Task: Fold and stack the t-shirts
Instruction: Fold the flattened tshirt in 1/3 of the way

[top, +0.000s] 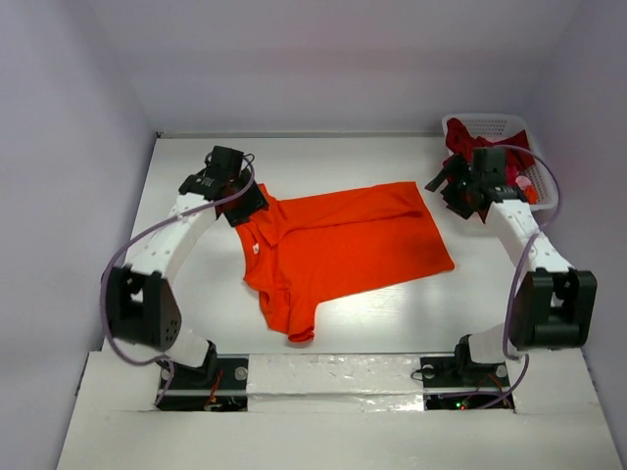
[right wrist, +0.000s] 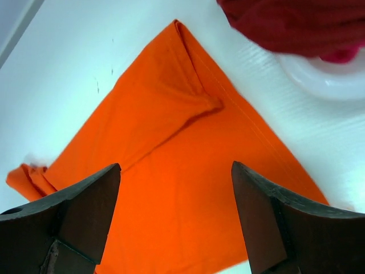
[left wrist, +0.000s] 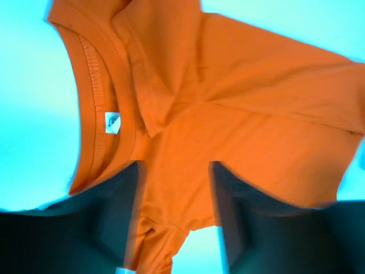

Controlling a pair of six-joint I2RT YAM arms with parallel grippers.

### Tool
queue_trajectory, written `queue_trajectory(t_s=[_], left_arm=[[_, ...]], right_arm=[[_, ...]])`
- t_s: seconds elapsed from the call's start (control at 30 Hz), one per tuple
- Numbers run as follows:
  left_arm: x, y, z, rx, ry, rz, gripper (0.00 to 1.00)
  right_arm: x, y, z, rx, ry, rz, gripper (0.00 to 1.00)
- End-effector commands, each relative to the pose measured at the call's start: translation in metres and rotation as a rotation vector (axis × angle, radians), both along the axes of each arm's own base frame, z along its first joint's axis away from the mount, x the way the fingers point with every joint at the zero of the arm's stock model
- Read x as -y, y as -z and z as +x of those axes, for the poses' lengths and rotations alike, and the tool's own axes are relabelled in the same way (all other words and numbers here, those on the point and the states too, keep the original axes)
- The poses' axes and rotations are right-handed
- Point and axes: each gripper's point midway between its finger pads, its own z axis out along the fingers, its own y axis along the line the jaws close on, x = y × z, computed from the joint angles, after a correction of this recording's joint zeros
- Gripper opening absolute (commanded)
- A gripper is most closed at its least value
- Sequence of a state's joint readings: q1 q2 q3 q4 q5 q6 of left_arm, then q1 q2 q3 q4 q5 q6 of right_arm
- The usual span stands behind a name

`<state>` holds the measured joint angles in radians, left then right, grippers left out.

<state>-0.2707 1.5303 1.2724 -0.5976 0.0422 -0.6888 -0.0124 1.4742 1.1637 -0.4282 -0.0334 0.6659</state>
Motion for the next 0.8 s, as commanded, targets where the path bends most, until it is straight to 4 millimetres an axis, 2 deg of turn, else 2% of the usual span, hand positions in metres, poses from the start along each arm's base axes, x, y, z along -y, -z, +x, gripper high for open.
queue_trajectory(t_s=[0.0,0.03,0.07,0.1,0.13,0.2,0.23,0.27,0.33,0.37,0.53,0.67,0.77], left_arm=[[-0.003,-0.018,-0.033,0.023,0.036,0.016,0.43],[0.001,-0.003,-0.05,-0.011,0.063,0.011,0.38],[0.007,-0.007,-0.062,0.004,0.095,-0.022,0.33],[0.012,-0.003,-0.072,-0.004,0.12,-0.034,0.21],[0.017,0.013,-0.093,-0.047,0.158,-0.033,0.17],[0.023,0.013,-0.114,-0.039,0.192,-0.051,0.1],[0.022,0.023,-0.128,-0.067,0.201,-0.045,0.1],[0.026,0.018,-0.142,-0.056,0.23,-0.052,0.09],[0.026,0.022,-0.161,-0.086,0.231,-0.054,0.09],[0.026,0.022,-0.178,-0.11,0.256,-0.049,0.09],[0.022,0.028,-0.237,-0.24,0.283,-0.088,0.1],[0.034,0.02,-0.26,-0.273,0.321,-0.17,0.14],[0.044,0.024,-0.266,-0.304,0.362,-0.192,0.15]], right_arm=[[-0.011,-0.002,-0.028,-0.003,-0.074,-0.026,0.83],[-0.014,-0.007,-0.035,0.007,-0.094,-0.038,0.83],[-0.019,-0.004,-0.042,-0.003,-0.112,-0.043,0.83],[-0.02,0.0,-0.049,-0.021,-0.122,-0.042,0.83],[-0.024,0.009,-0.058,-0.044,-0.143,-0.045,0.83],[-0.026,0.01,-0.07,-0.042,-0.156,-0.039,0.82],[-0.026,0.02,-0.078,-0.063,-0.164,-0.037,0.82],[-0.03,0.018,-0.083,-0.049,-0.178,-0.037,0.82],[-0.029,0.023,-0.091,-0.062,-0.185,-0.043,0.82],[-0.028,0.028,-0.096,-0.076,-0.185,-0.046,0.82],[-0.027,0.027,-0.105,-0.084,-0.196,-0.055,0.82],[-0.024,0.021,-0.106,-0.067,-0.192,-0.076,0.82],[-0.024,0.024,-0.105,-0.08,-0.199,-0.08,0.82]])
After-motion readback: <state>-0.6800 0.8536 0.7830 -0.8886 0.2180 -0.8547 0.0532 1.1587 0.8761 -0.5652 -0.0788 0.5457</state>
